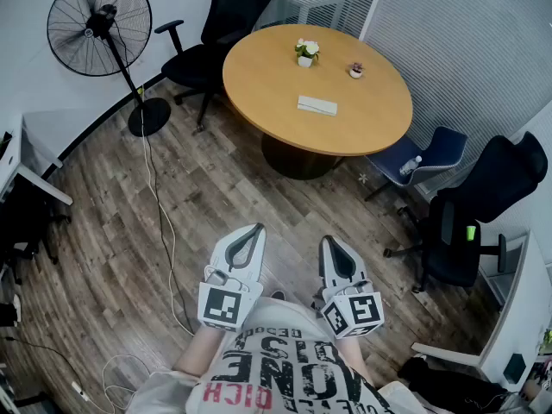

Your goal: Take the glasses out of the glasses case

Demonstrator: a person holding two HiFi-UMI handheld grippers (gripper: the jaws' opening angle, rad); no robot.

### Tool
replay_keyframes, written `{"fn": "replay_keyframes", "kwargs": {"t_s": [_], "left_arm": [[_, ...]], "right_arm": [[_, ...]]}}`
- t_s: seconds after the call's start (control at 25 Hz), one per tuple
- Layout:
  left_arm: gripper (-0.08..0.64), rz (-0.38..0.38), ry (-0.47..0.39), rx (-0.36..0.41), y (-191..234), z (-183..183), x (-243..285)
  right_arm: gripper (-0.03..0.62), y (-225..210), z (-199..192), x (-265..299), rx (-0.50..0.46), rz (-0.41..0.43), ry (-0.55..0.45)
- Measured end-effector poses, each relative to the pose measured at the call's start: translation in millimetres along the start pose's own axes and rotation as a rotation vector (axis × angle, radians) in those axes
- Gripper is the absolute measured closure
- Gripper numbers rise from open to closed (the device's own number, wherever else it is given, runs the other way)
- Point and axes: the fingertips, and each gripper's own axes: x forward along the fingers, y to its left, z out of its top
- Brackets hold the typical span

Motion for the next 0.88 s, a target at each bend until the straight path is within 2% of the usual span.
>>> {"fn": "replay_keyframes", "kwargs": {"t_s": [0.2, 0.48, 0.68, 0.88], "left_arm": [[0.549, -0.008, -0.027, 0.036, 4.9, 0.6, 6.5], [0.549, -0.005, -0.026, 0.02, 4.8, 0.6, 14.7], [0.549, 0.005, -0.007, -0.032, -0.8, 1.9, 20.3], [0.549, -0.01, -0.022, -0.004, -10.9, -0.3, 25.3]], "right_arm": [[0.575, -1.5, 4.8, 8.2, -0.006, 0.007, -0.008], [0.575, -8.9, 10.5, 10.8, -0.016, 0.005, -0.017], [0.575, -17.5, 14.2, 6.3, -0.022, -0.001, -0.021], [0.574, -24.0, 14.1, -0.7, -0.01, 0.011, -0.032]]}}
